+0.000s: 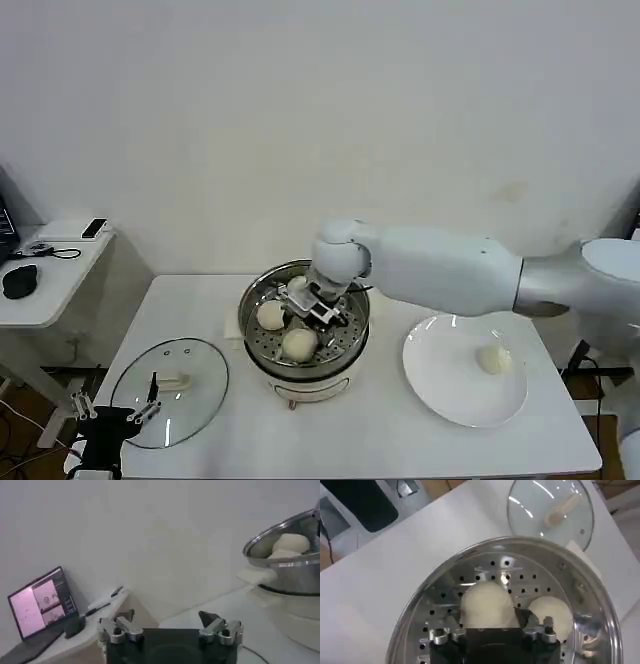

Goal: Take steamed baozi put them in steamer then cover it.

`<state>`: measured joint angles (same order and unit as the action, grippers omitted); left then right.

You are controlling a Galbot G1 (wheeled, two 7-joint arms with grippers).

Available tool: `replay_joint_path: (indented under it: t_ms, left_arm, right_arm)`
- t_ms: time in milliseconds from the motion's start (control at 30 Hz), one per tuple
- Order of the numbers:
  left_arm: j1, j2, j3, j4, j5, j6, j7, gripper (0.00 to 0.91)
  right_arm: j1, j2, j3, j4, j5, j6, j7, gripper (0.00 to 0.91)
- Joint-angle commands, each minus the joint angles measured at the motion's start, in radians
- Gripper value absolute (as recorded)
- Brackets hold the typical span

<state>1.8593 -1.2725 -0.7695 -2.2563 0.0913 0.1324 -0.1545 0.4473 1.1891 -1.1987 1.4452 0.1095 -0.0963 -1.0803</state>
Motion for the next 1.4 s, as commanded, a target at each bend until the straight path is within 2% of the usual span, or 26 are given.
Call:
replay_joint_path:
  t_ms: [33, 300, 433, 467, 733, 767, 933, 1000, 1100, 1167, 1233, 1300, 1400]
  left_arm:
    - [-0.001, 0.003, 0.0, 0.0, 0.0, 0.0, 0.0, 0.907]
    - [-0.009, 0.016, 0.016, 0.001, 0.001, 0.003, 0.002, 0.907]
    - [-0.01, 0.034, 0.025, 0.0, 0.001, 0.003, 0.004, 0.907]
    - [-0.01, 0.037, 0.027, 0.0, 0.001, 0.003, 0.004, 0.907]
    - [-0.035, 0.065, 0.063, 0.011, 0.003, 0.005, 0.006, 0.907]
    - [-0.037, 0.066, 0.07, 0.012, 0.003, 0.005, 0.006, 0.907]
    - [-0.048, 0.071, 0.101, 0.021, 0.011, 0.004, 0.006, 0.907]
    - [-0.053, 0.073, 0.111, 0.023, 0.015, 0.005, 0.006, 0.907]
    - [-0.056, 0.079, 0.119, 0.022, 0.017, 0.006, 0.006, 0.907]
    - [-0.056, 0.083, 0.12, 0.023, 0.018, 0.006, 0.007, 0.907]
    - [-0.054, 0.086, 0.119, 0.025, 0.019, 0.006, 0.006, 0.907]
    - [-0.049, 0.087, 0.117, 0.025, 0.019, 0.006, 0.006, 0.907]
    - [-0.045, 0.084, 0.113, 0.027, 0.019, 0.005, 0.005, 0.907]
  right_arm:
    - [0.028, -0.035, 0.013, 0.002, 0.005, 0.0, 0.017, 0.907]
    - [0.12, -0.172, 0.021, 0.008, 0.077, -0.071, 0.062, 0.907]
    - [0.146, -0.283, -0.006, 0.046, 0.124, -0.127, 0.076, 0.907]
    - [0.156, -0.335, -0.028, 0.07, 0.157, -0.154, 0.08, 0.907]
    - [0.131, -0.632, -0.039, 0.159, 0.13, -0.178, 0.079, 0.907]
    - [0.108, -0.691, -0.032, 0.182, 0.123, -0.178, 0.079, 0.907]
    - [-0.05, -0.841, 0.016, 0.223, 0.039, -0.165, 0.077, 0.907]
    - [-0.152, -0.895, 0.095, 0.223, 0.004, -0.157, 0.078, 0.907]
    - [-0.377, -0.949, 0.309, 0.211, -0.046, -0.148, 0.08, 0.907]
    - [-0.52, -0.962, 0.414, 0.195, -0.099, -0.136, 0.081, 0.907]
    - [-0.635, -0.966, 0.567, 0.168, -0.16, -0.123, 0.086, 0.907]
    - [-0.728, -0.964, 0.653, 0.137, -0.209, -0.097, 0.089, 0.907]
    - [-0.797, -0.949, 0.711, 0.091, -0.222, -0.088, 0.089, 0.907]
